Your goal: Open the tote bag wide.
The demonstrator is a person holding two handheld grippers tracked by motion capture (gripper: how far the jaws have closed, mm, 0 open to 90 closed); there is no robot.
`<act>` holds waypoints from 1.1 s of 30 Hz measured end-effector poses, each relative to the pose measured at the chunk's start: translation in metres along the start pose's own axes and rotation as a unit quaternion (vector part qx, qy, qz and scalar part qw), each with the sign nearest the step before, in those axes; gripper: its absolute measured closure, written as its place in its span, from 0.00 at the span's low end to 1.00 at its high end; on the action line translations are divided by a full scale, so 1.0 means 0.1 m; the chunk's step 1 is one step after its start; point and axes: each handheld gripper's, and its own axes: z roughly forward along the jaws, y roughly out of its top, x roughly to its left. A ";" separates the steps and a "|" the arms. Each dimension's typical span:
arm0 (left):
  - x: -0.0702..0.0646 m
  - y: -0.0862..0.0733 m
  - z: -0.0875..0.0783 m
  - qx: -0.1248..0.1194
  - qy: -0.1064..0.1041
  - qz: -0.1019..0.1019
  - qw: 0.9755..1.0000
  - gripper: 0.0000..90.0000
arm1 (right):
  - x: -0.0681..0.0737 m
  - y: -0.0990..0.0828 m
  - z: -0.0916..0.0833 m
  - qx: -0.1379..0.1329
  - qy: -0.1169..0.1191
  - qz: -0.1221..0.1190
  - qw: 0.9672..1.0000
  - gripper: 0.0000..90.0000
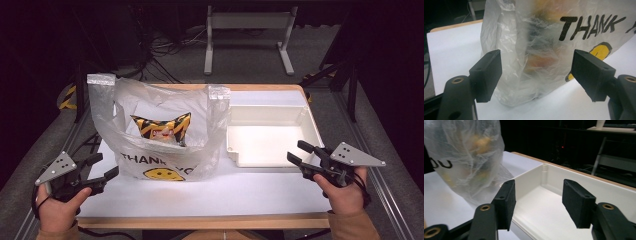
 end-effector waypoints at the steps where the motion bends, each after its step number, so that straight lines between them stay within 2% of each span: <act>1: 0.00 0.00 0.00 0.000 0.000 0.000 1.000 0.28 | 0.00 0.00 0.00 0.000 0.000 0.000 1.000 0.50; 2: -0.02 0.02 -0.04 0.001 0.001 0.005 1.000 0.27 | 0.04 0.03 0.02 -0.004 0.009 0.004 1.000 0.48; 5: -0.04 0.06 -0.09 -0.006 0.000 0.005 1.000 0.27 | 0.08 0.06 0.04 -0.002 0.016 -0.002 1.000 0.46; 7: -0.06 0.12 -0.14 -0.012 0.000 0.006 1.000 0.26 | 0.14 0.10 0.06 0.000 0.033 -0.008 0.999 0.43; 12: -0.14 0.24 -0.12 -0.013 -0.012 0.018 1.000 0.24 | 0.19 0.19 0.13 -0.004 0.042 -0.006 0.999 0.40; 14: -0.18 0.30 -0.09 -0.005 -0.013 0.023 1.000 0.23 | 0.20 0.21 0.15 -0.005 0.044 -0.006 0.999 0.40; 18: -0.21 0.43 -0.10 -0.022 -0.025 0.031 0.999 0.16 | 0.28 0.27 0.26 -0.012 0.052 -0.009 0.999 0.38; 19: -0.21 0.43 -0.10 -0.022 -0.025 0.031 0.999 0.14 | 0.29 0.28 0.28 -0.011 0.053 -0.012 0.998 0.38; 20: -0.19 0.48 -0.09 -0.024 -0.036 0.037 0.998 0.13 | 0.31 0.28 0.30 -0.010 0.054 -0.014 0.998 0.37; 27: -0.03 0.62 -0.01 -0.031 -0.037 0.027 0.998 0.08 | 0.38 0.29 0.40 -0.006 0.067 -0.017 0.998 0.37; 32: -0.01 0.69 0.07 -0.041 -0.045 0.041 0.997 0.05 | 0.40 0.30 0.44 -0.009 0.074 -0.012 0.997 0.36; 33: -0.01 0.69 0.10 -0.043 -0.043 0.044 0.997 0.05 | 0.40 0.31 0.45 -0.010 0.082 -0.007 0.997 0.35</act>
